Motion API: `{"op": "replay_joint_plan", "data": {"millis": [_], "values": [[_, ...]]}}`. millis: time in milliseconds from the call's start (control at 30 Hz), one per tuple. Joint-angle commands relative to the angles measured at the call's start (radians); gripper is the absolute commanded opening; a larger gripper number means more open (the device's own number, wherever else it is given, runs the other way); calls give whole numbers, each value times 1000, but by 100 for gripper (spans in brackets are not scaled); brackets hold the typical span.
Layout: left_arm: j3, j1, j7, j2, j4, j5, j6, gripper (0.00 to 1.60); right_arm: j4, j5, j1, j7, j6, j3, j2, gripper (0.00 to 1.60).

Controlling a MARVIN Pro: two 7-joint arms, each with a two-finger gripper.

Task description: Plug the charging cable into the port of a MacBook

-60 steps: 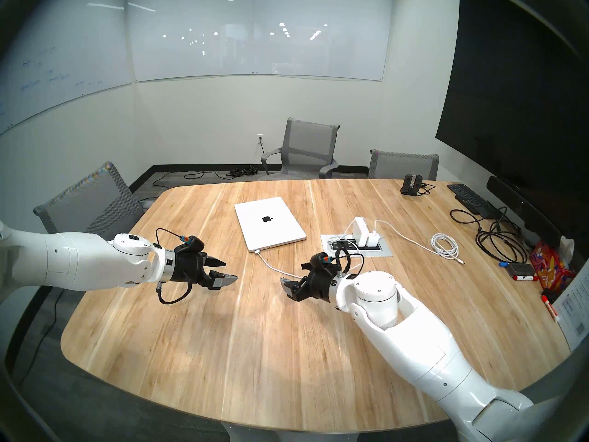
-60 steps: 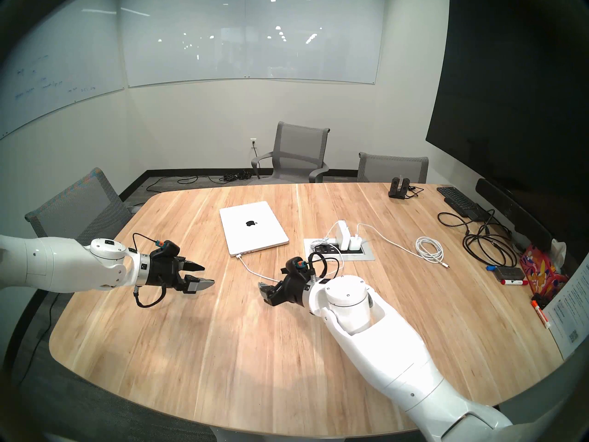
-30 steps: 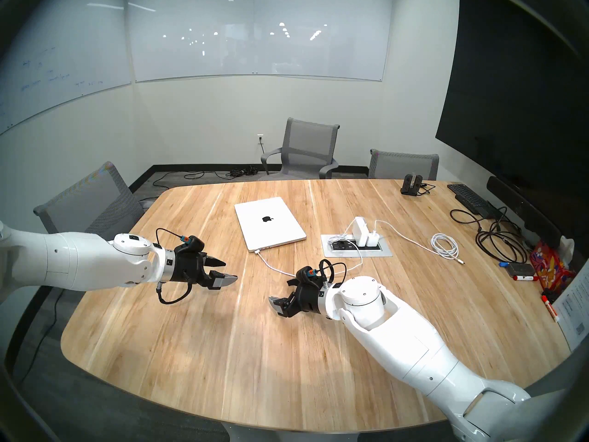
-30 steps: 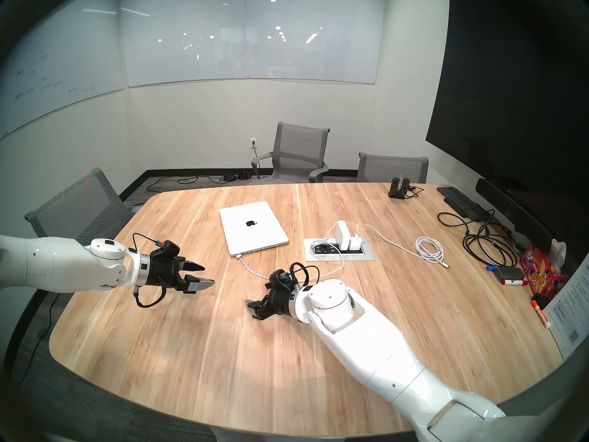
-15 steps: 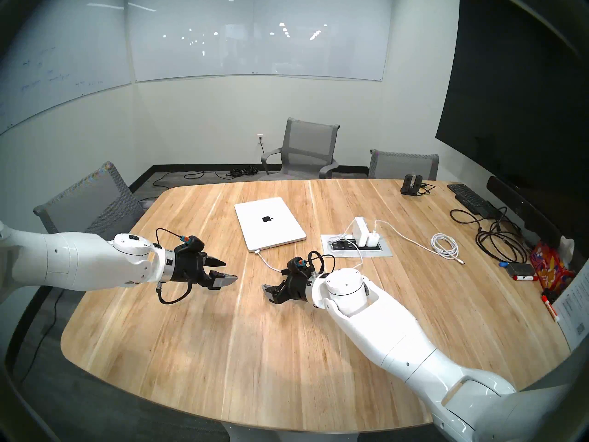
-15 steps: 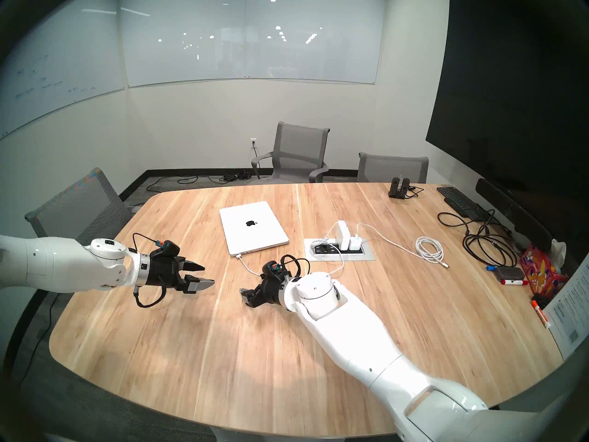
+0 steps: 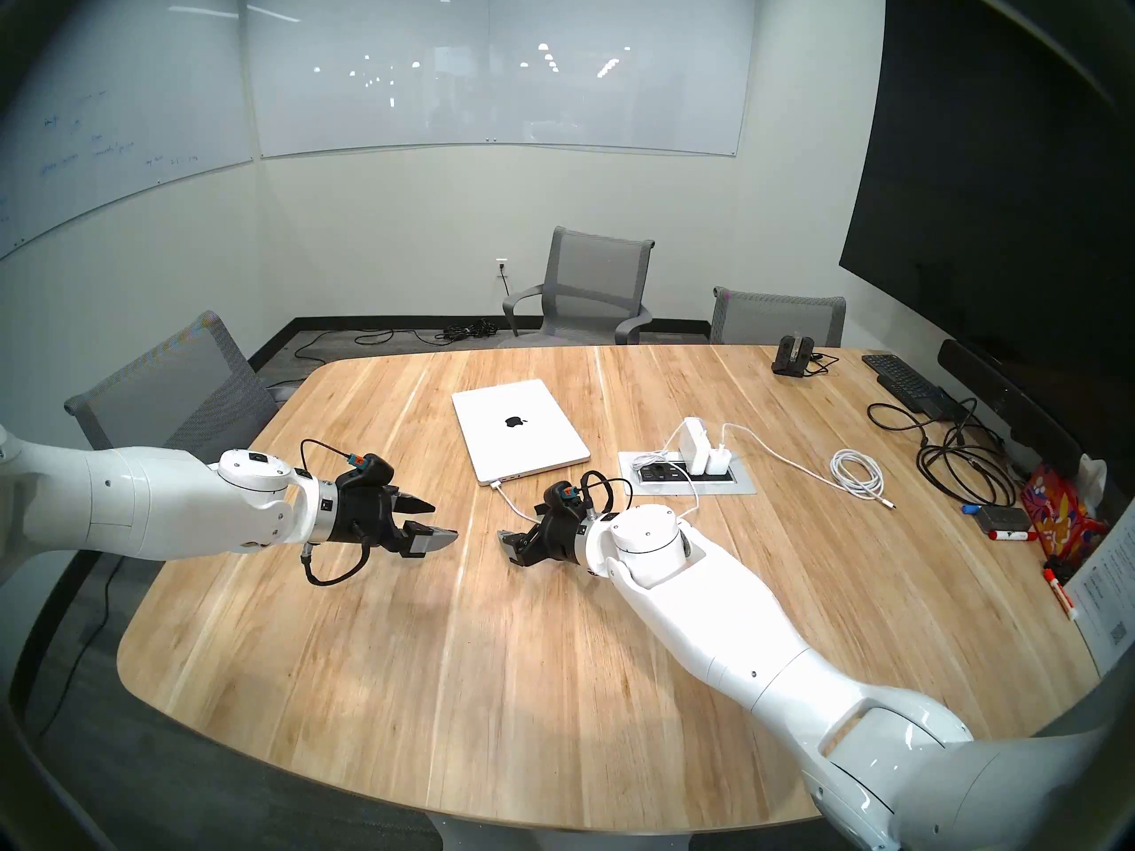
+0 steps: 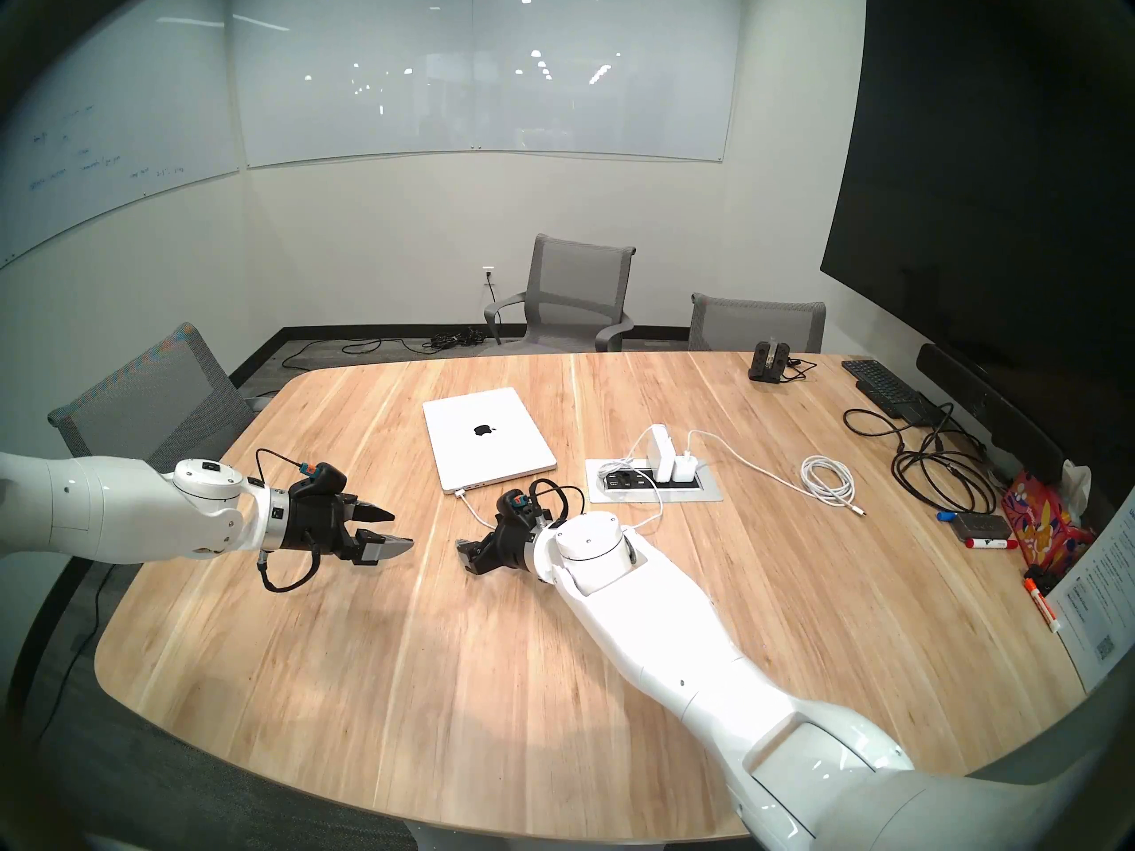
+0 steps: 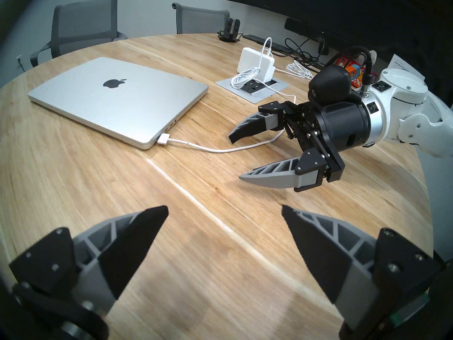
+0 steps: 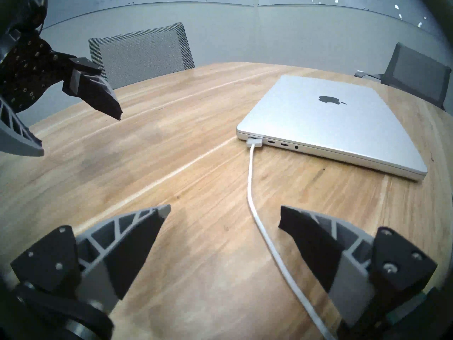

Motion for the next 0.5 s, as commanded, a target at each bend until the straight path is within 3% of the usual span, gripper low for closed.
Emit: {"op": "replay_joint_plan", "data": {"millis": [0, 300, 367, 467], "values": [[-13, -18, 2, -1, 2, -1, -3, 160, 74, -10, 76, 14, -41, -18, -75, 160], [-13, -18, 2, -1, 1, -1, -2, 160, 187, -22, 107, 27, -93, -21, -114, 160], [-13, -18, 2, -1, 1, -1, -2, 160, 209, -23, 113, 28, -104, -22, -123, 146], [-13, -18, 2, -1, 1, 0, -2, 160, 238, -24, 121, 30, -119, -23, -135, 139]]}}
